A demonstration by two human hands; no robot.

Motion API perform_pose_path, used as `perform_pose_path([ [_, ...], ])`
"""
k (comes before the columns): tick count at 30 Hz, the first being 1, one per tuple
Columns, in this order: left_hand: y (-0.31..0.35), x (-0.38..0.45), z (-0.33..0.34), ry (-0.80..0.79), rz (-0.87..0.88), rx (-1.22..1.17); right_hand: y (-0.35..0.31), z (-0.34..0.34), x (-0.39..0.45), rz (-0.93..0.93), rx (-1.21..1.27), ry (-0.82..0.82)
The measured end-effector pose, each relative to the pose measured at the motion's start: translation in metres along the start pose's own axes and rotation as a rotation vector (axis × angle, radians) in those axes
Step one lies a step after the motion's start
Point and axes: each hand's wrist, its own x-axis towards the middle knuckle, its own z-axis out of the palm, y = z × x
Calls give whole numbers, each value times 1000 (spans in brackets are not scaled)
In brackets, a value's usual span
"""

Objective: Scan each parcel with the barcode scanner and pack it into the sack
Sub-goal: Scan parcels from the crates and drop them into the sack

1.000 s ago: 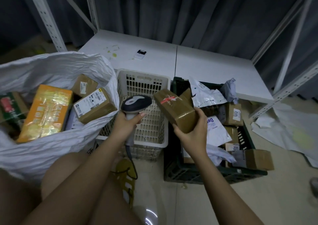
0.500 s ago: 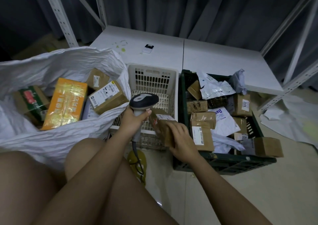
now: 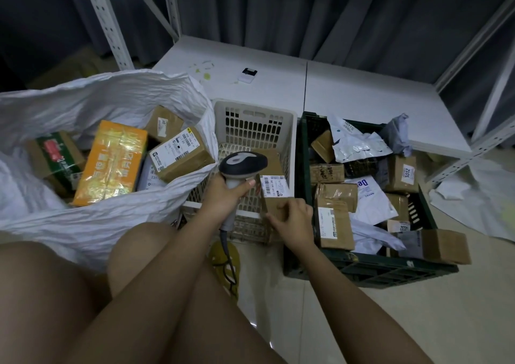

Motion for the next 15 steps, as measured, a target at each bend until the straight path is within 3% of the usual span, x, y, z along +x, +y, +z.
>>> perform_pose_path([
  [6, -1, 3, 2, 7, -17, -59, -4, -1, 16, 324, 115, -240],
  [10, -1, 3, 4, -1, -6, -62, 22, 17, 31, 360, 293, -261],
  [15, -3, 5, 4, -11, -12, -58, 3, 1, 18, 324, 437, -277],
])
